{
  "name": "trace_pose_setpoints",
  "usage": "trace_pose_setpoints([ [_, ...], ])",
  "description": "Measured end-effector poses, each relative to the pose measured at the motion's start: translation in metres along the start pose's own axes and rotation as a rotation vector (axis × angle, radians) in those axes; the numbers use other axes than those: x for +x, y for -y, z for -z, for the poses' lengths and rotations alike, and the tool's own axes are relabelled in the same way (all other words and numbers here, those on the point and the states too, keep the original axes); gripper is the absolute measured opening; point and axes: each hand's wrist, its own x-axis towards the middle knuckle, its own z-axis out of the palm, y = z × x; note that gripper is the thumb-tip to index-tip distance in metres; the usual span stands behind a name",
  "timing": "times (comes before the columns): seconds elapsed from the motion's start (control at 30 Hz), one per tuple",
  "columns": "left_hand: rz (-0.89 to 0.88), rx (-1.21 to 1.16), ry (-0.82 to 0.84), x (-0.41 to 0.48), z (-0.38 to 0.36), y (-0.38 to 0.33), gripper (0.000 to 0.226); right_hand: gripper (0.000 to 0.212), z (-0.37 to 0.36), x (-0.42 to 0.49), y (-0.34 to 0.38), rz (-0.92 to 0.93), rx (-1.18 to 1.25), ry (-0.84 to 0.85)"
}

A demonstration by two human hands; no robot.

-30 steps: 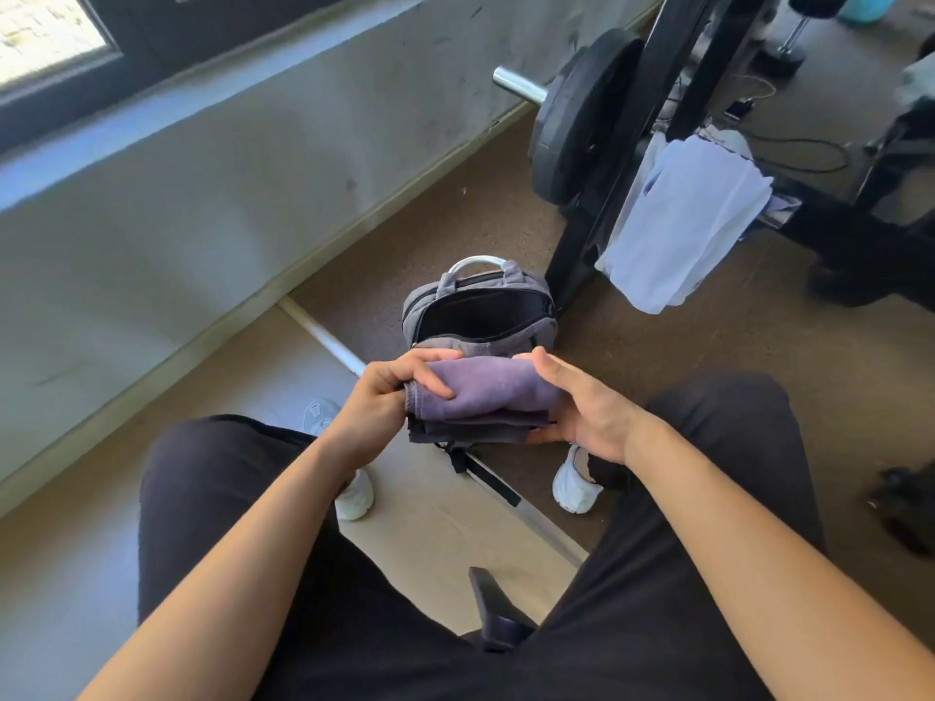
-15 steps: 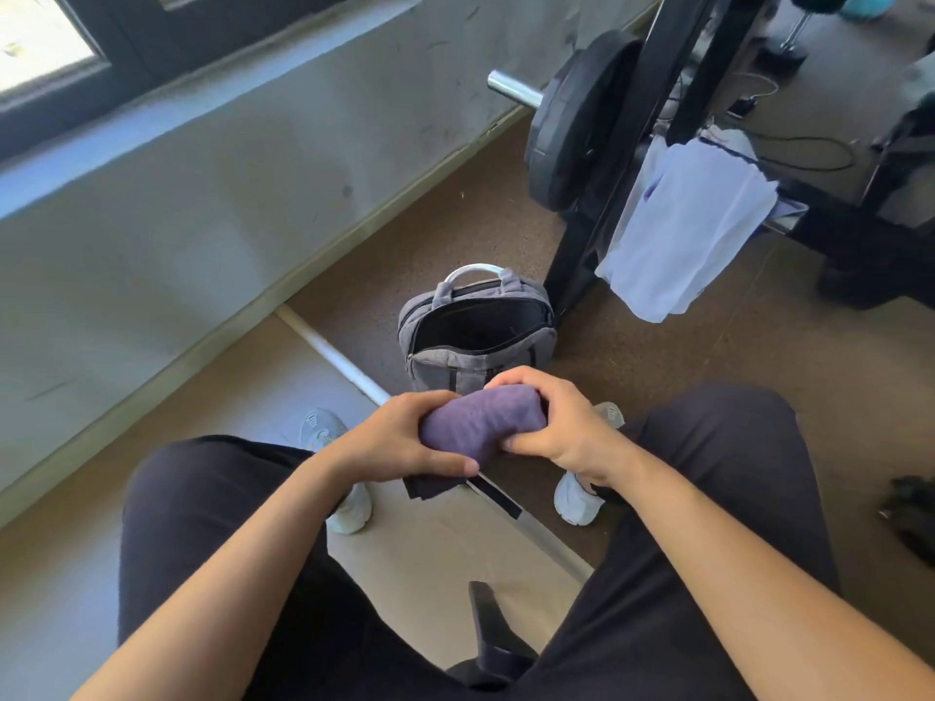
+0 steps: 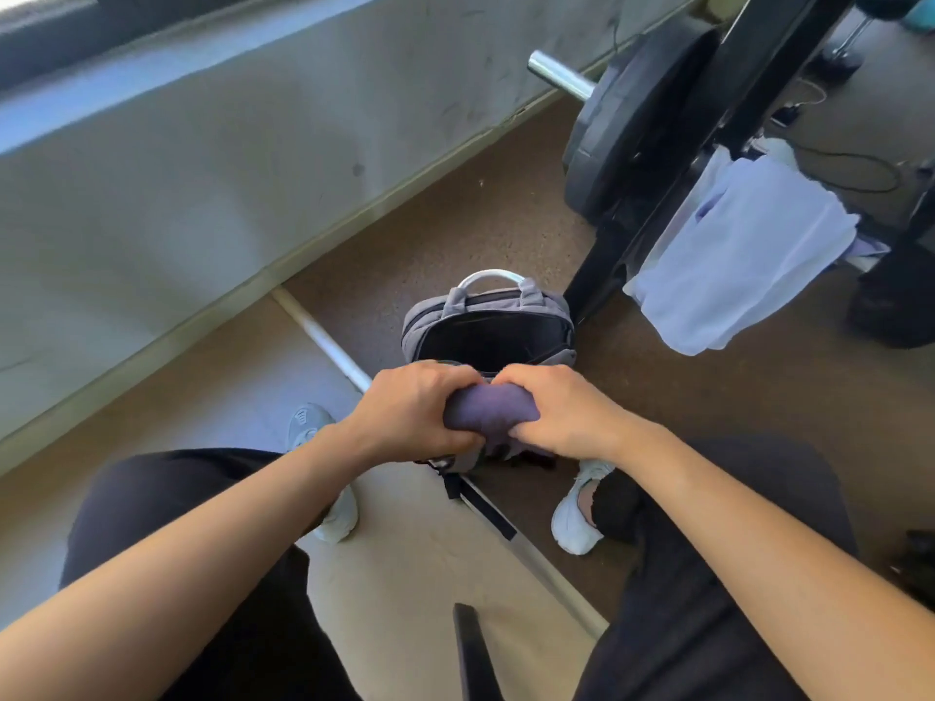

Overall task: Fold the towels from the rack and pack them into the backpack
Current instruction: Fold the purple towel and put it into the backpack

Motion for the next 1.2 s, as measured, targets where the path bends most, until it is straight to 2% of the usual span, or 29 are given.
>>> trace_pose_setpoints([
  [0.1,0.124,-0.139,-0.034,0.023,-0.006,0.026,0.092,0.03,0.023,0.029,-0.025,-0.09,-0.066,-0.112],
  [0.17,0.182,-0.09,0.03,0.04,-0.013,0.043,0.097,0.028,0.036,0.051,-0.048,-0.155,-0.036,-0.211],
  [0.2,0.182,-0.039,0.095,0.048,-0.019,0.05,0.092,0.031,0.042,0.062,-0.058,-0.18,-0.014,-0.24],
  [0.3,0.189,-0.019,0.243,0.066,-0.04,0.058,0.052,0.036,0.048,0.091,-0.077,-0.19,0.05,-0.238],
  [0.33,0.25,-0.062,0.275,0.069,-0.046,0.058,0.051,0.036,0.046,0.1,-0.08,-0.174,0.075,-0.216],
  [0.4,0.359,-0.11,0.29,0.074,-0.057,0.061,0.052,0.032,0.036,0.115,-0.082,-0.128,0.111,-0.155],
  [0.5,0.364,-0.008,0.208,0.075,-0.068,0.066,0.033,0.025,0.007,0.133,-0.088,-0.083,0.148,-0.08],
  [0.53,0.347,0.034,0.17,0.074,-0.069,0.067,0.037,0.024,-0.003,0.138,-0.092,-0.094,0.144,-0.066],
  [0.67,0.318,0.169,0.086,0.064,-0.075,0.069,0.089,0.027,-0.03,0.142,-0.113,-0.141,0.143,-0.024],
  [0.8,0.334,0.143,0.08,0.053,-0.083,0.072,0.122,0.035,-0.051,0.14,-0.131,-0.227,-0.09,0.2],
  [0.93,0.291,0.155,0.054,0.047,-0.093,0.067,0.133,0.041,-0.083,0.142,-0.139,-0.322,-0.272,0.437],
  [1.03,0.213,0.202,0.02,0.048,-0.096,0.064,0.134,0.05,-0.108,0.148,-0.139,-0.326,-0.338,0.464],
  [1.2,0.042,0.28,0.011,0.061,-0.089,0.066,0.137,0.058,-0.147,0.158,-0.147,-0.327,-0.305,0.442],
])
